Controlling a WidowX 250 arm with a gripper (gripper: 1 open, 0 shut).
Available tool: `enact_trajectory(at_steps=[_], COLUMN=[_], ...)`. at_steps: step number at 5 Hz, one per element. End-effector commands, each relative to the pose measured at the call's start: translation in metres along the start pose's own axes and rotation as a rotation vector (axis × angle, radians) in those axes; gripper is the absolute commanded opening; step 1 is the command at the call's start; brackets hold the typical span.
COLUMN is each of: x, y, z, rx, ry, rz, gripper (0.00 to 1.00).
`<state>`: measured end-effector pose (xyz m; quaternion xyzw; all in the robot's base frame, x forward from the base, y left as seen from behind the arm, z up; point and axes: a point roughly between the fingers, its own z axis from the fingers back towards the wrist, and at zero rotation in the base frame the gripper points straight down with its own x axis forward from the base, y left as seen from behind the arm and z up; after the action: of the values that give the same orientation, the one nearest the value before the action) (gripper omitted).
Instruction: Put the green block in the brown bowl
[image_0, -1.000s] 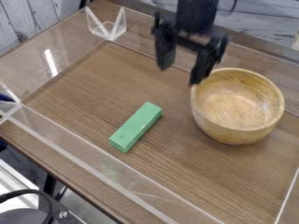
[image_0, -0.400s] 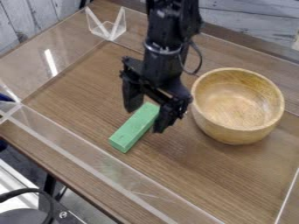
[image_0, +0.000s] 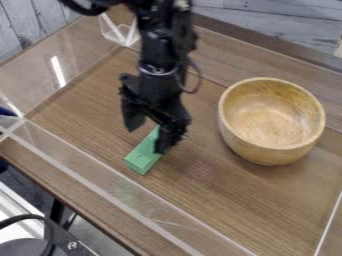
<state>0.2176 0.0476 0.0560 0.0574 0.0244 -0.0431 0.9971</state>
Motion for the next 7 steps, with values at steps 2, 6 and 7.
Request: enact_trajectory(at_steps=[2,6,7], x=[0.018,0.033,0.036], y=[0.006,-0.003,0.001], z=[0.017,0.004,0.003], rx=[-0.029,0.017,0.008], ry=[-0.199,-0.199,-0.199], rz=[0.014,-0.039,-0.037], gripper=[1.00,1.00,1.00])
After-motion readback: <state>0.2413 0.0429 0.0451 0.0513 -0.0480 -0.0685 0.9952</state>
